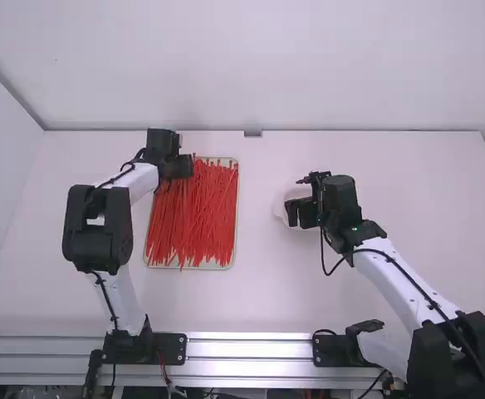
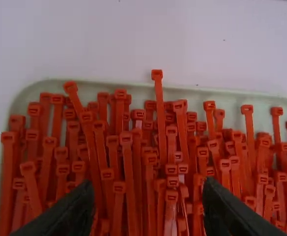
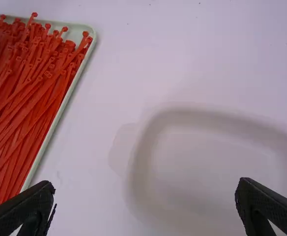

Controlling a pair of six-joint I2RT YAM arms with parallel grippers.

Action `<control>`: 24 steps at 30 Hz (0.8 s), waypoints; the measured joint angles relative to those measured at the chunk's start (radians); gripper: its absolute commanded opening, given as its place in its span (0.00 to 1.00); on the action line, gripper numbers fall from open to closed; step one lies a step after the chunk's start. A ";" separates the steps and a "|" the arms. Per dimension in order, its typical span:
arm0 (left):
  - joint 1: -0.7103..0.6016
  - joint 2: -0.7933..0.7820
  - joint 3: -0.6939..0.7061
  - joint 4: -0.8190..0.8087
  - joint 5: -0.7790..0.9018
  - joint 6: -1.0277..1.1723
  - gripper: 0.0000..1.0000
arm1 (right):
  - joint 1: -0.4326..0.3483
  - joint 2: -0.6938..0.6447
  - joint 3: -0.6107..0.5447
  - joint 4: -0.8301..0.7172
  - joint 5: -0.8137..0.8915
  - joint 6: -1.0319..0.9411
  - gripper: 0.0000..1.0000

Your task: Fasten the cable tie

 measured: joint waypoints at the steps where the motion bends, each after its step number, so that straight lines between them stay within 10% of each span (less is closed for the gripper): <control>1: 0.000 0.000 -0.018 0.031 0.000 0.000 0.56 | 0.000 0.000 0.000 0.000 0.000 0.000 0.99; 24: 0.000 0.003 -0.097 0.129 -0.011 -0.019 0.54 | 0.001 0.000 0.000 -0.006 0.000 0.001 0.99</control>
